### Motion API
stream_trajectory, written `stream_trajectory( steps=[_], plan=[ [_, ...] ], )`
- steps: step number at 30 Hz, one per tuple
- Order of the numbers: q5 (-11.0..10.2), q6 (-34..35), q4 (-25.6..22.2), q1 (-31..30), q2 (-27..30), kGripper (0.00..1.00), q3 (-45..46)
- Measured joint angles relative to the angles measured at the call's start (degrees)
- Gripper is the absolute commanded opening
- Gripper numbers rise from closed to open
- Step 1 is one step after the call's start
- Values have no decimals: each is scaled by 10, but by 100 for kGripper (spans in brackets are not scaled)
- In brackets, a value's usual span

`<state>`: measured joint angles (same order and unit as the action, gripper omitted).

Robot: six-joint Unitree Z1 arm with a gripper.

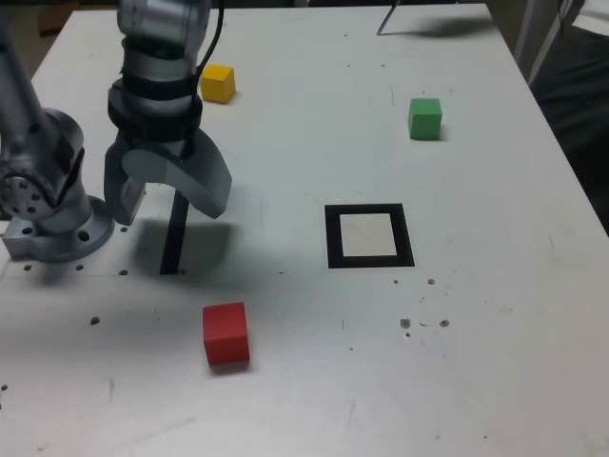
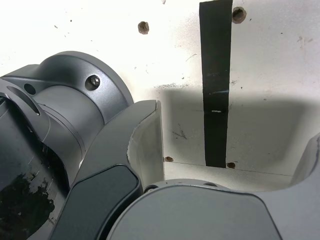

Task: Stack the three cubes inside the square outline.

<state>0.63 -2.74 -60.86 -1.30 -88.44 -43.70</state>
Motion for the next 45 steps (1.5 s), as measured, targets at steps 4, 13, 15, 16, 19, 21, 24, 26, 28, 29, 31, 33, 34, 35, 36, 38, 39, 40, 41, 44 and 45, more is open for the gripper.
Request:
stream_trajectory(
  steps=[4,13,15,16,19,21,24,26,28,29,31,33,34,35,36,38,39,40,41,44,45],
  plan=[
    [0,0,0,0,0,100,0],
    [1,0,0,0,0,100,0],
    [1,0,0,0,0,100,0],
    [1,0,-1,0,0,100,0],
    [3,0,-1,-1,0,100,0],
    [6,0,-1,-6,0,100,-1],
    [12,0,-3,-15,1,100,-4],
    [17,0,-4,-21,1,100,-5],
    [22,1,-10,-28,1,100,-9],
    [24,2,-14,-32,1,100,-13],
    [26,7,-22,-38,1,100,-21],
    [28,18,-42,-48,1,100,-35],
    [28,25,-50,-54,1,100,-44],
    [28,32,-60,-60,2,100,-52],
    [28,41,-70,-67,4,100,-58],
    [28,58,-84,-78,7,99,-67],
    [28,67,-89,-85,8,99,-71],
    [29,76,-92,-92,8,99,-75],
    [31,87,-94,-101,8,99,-79],
    [38,115,-97,-123,8,99,-88],
    [42,127,-97,-132,8,99,-93]
  ],
)
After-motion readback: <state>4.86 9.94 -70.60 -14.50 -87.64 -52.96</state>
